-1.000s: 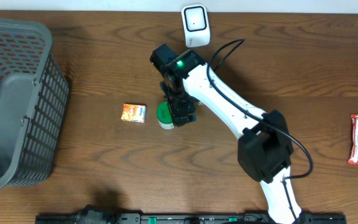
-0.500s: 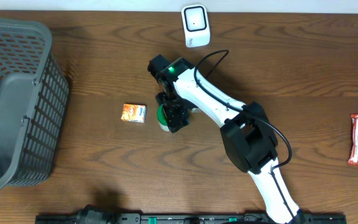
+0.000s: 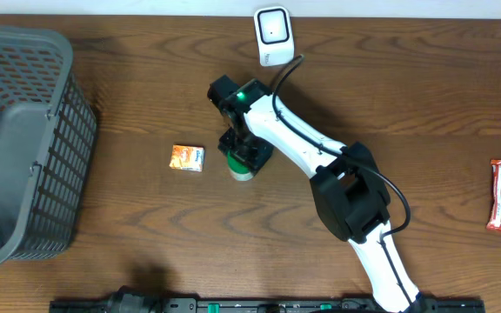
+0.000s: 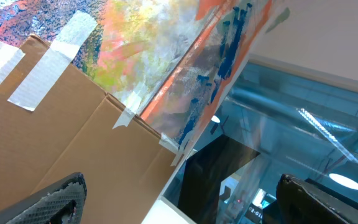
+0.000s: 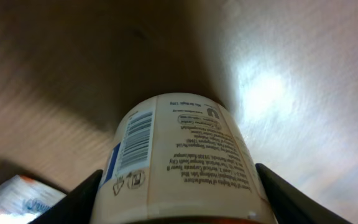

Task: Scan the item barcode
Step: 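Grasp the green-capped bottle with the right gripper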

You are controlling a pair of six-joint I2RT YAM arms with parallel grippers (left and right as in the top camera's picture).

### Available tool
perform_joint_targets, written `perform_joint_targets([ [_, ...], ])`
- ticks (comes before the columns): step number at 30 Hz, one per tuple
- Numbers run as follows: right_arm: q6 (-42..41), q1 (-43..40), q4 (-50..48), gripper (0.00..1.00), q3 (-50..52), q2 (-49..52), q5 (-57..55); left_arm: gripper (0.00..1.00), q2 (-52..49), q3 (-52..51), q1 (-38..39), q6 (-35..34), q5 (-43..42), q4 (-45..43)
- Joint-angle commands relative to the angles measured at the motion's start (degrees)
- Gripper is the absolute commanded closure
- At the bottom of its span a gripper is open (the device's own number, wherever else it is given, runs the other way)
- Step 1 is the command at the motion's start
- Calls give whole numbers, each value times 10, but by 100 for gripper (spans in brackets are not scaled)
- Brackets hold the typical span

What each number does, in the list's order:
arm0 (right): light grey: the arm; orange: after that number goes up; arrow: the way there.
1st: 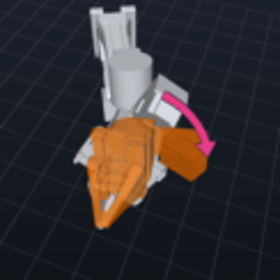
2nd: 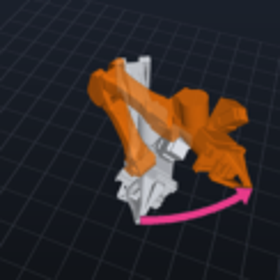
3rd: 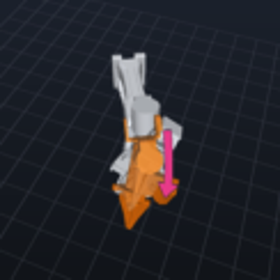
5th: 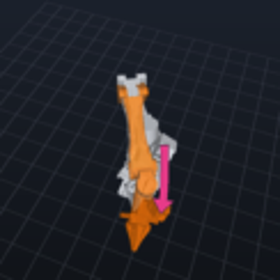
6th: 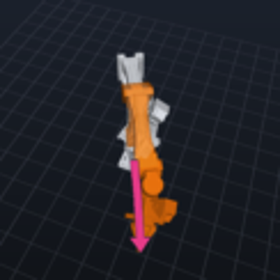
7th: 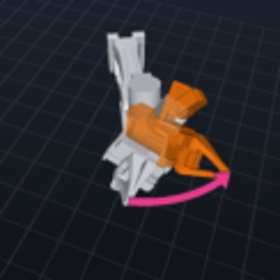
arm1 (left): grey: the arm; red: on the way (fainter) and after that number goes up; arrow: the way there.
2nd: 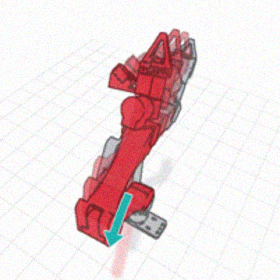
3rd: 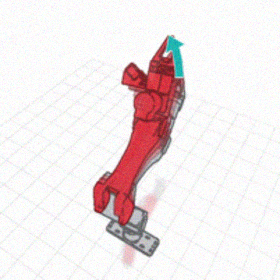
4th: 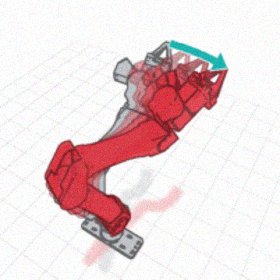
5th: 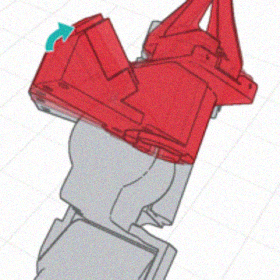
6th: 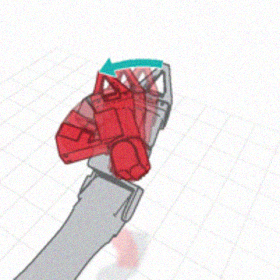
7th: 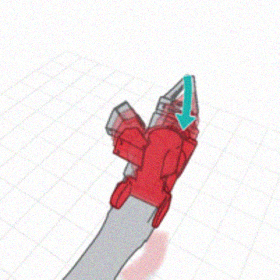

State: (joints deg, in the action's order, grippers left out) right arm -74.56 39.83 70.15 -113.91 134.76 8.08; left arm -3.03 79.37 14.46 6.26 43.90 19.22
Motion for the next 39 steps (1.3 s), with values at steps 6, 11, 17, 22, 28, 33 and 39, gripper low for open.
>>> perform_joint_targets([
  [6,655,-42,44,40,-1,-14,-98,2,4,0,0,10,3,-2],
  [11,822,-42,102,1,-1,-14,-125,2,4,0,0,10,3,-2],
  [17,849,-26,165,1,-15,-14,-177,2,4,0,0,10,3,-2],
  [22,753,-10,204,1,-79,-23,-224,2,4,0,0,10,3,-2],
  [28,621,-7,272,1,-196,-33,-144,2,4,0,0,10,3,-2],
  [33,349,-31,272,1,-225,-39,-70,2,4,0,0,10,3,-2],
  [39,-31,-85,272,1,-204,-39,-30,2,4,0,0,10,3,-2],
])
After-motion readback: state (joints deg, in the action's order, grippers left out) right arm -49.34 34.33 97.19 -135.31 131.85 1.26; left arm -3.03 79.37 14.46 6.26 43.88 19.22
